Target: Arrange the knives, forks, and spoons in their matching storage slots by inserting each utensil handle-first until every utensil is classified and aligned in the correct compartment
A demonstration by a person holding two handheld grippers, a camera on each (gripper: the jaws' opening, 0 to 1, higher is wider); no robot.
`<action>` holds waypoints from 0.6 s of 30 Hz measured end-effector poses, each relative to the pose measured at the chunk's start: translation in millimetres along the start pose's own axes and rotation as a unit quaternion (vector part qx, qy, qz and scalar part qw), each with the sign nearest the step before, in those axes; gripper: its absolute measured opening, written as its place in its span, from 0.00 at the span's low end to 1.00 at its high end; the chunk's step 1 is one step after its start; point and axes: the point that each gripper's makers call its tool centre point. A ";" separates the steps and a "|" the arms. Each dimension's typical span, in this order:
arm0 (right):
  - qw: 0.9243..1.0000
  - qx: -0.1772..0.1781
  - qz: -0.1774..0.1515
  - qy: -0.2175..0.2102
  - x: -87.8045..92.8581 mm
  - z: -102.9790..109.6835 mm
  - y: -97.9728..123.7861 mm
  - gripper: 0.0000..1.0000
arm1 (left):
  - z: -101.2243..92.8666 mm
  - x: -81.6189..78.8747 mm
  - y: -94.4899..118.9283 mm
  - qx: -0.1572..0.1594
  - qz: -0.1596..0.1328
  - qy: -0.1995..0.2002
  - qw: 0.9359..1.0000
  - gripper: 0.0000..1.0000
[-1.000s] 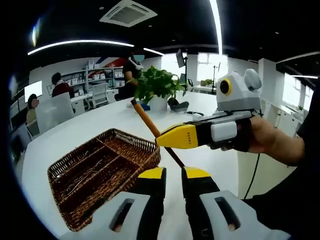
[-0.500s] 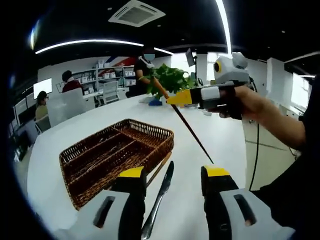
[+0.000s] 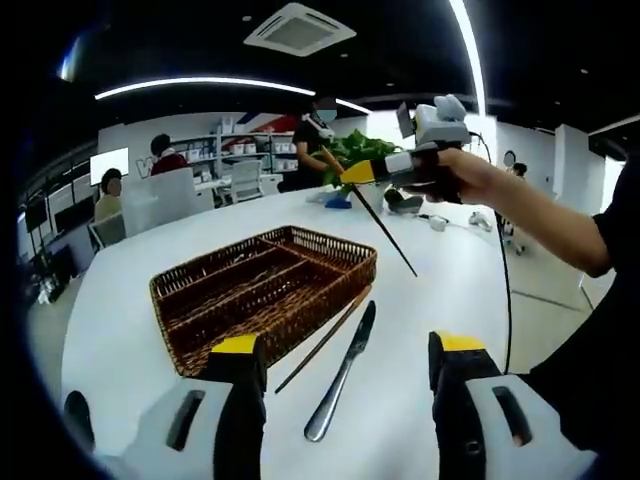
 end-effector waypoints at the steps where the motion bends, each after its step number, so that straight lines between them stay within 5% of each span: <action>1: 1.000 0.000 0.003 0.000 -0.8 -1.0 -2.3 0.05 | 0.9 0.8 0.7 -0.003 0.001 0.001 1.000 0.72; 18: 0.998 0.003 0.067 -0.006 -15.2 -43.5 -59.3 0.05 | 20.9 4.2 11.4 -0.039 -0.014 0.026 0.999 0.92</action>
Point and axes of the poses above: the point that each gripper's makers call its tool centre point, and the gripper's own axes: y roughly backward along the fingers, z roughly to its left, x roughly out of its underside, and after that the axes turned 7 degrees about -x, right-handed
